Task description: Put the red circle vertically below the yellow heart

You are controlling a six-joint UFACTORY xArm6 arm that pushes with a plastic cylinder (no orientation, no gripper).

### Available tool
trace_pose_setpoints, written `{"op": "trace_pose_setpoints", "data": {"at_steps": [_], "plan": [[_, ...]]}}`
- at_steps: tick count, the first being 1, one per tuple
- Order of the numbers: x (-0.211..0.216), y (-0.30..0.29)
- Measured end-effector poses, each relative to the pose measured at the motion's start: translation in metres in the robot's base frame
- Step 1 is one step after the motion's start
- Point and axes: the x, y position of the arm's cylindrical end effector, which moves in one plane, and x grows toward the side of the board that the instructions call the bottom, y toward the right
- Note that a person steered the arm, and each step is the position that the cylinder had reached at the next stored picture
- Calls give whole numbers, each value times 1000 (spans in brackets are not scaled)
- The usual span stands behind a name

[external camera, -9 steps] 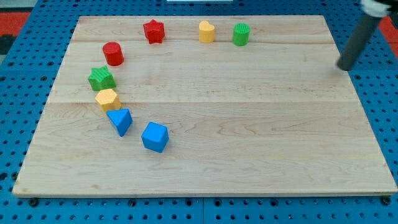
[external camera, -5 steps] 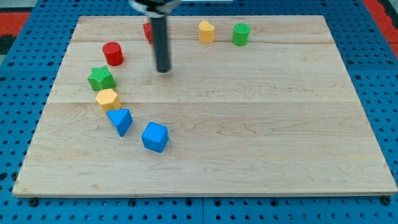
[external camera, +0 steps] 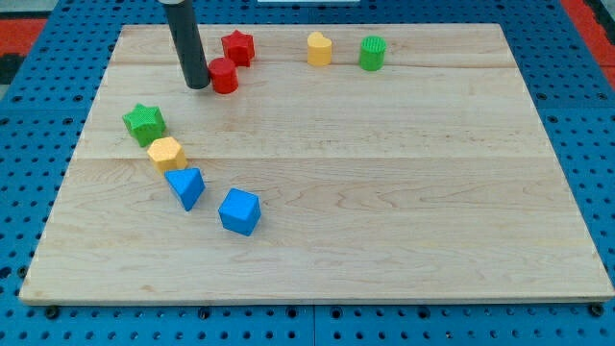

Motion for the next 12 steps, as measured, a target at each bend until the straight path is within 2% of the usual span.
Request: {"op": "trace_pose_setpoints", "data": {"at_steps": [1, 2, 3, 4, 5, 6, 7, 8, 9, 10, 11, 12], "plan": [[-24, 31], [-26, 58], [-32, 51], [-59, 66], [-58, 99], [-51, 101], [-31, 68], [-16, 125], [1, 91], [19, 156], [9, 196], [-19, 220]]}}
